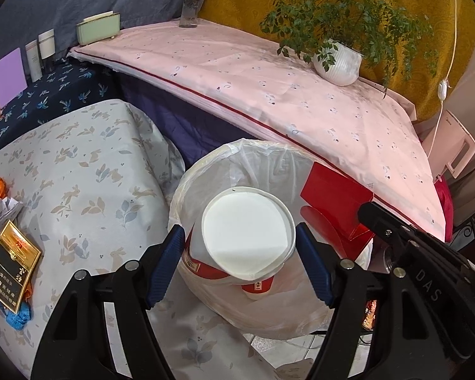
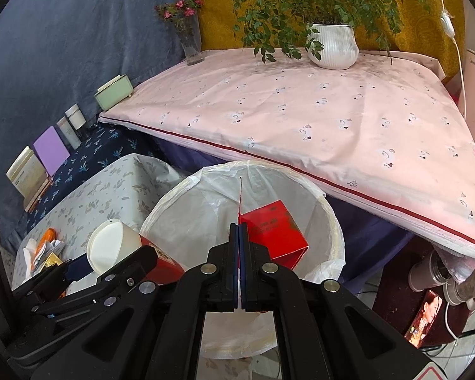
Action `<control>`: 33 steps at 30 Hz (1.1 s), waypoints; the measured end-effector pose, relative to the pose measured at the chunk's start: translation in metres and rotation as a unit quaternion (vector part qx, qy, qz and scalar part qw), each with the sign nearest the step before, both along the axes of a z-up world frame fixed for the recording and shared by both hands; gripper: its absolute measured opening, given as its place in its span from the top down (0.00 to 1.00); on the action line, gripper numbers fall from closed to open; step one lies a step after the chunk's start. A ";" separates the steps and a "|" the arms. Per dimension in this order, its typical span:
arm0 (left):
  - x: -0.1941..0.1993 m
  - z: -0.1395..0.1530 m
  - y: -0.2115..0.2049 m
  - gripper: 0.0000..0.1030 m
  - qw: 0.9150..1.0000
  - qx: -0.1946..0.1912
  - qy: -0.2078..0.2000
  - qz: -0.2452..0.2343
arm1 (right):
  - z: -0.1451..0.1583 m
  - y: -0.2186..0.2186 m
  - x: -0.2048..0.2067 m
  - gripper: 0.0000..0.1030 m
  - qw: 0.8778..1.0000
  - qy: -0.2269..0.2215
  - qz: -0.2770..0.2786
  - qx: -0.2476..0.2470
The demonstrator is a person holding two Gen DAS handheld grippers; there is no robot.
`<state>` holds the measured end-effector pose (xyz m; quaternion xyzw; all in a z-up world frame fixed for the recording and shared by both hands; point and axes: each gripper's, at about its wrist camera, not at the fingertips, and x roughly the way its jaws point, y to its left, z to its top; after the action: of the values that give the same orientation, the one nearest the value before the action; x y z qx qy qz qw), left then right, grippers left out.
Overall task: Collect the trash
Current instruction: 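Carry the cup and red box over the bin and open both tools, then return both tools to the table and grasp the gold cigarette pack with the right tool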
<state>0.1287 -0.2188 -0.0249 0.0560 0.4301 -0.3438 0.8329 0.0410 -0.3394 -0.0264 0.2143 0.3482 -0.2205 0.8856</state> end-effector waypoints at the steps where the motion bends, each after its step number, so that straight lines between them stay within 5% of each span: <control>1: 0.002 -0.001 0.000 0.33 1.000 0.000 0.002 0.001 | -0.001 0.000 0.001 0.99 1.000 0.001 0.001 0.001; 8: 0.006 -0.004 -0.007 0.31 1.000 -0.003 0.007 -0.005 | -0.006 0.000 0.005 0.98 1.000 0.008 -0.001 0.003; 14: 0.008 -0.003 -0.003 0.25 1.000 -0.006 0.006 0.002 | -0.003 -0.005 0.001 0.89 1.000 0.006 -0.011 0.006; 19: 0.009 0.002 0.007 0.16 1.000 -0.014 0.003 0.014 | 0.003 -0.005 -0.004 0.71 1.000 0.003 -0.018 -0.004; 33: 0.007 0.028 0.031 0.13 0.999 -0.025 -0.028 0.037 | 0.028 0.009 -0.011 0.57 0.999 -0.011 -0.018 -0.035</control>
<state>0.1361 -0.1876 0.0026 0.0287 0.3991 -0.3220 0.8580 0.0297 -0.3304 0.0020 0.1918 0.3268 -0.2465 0.8920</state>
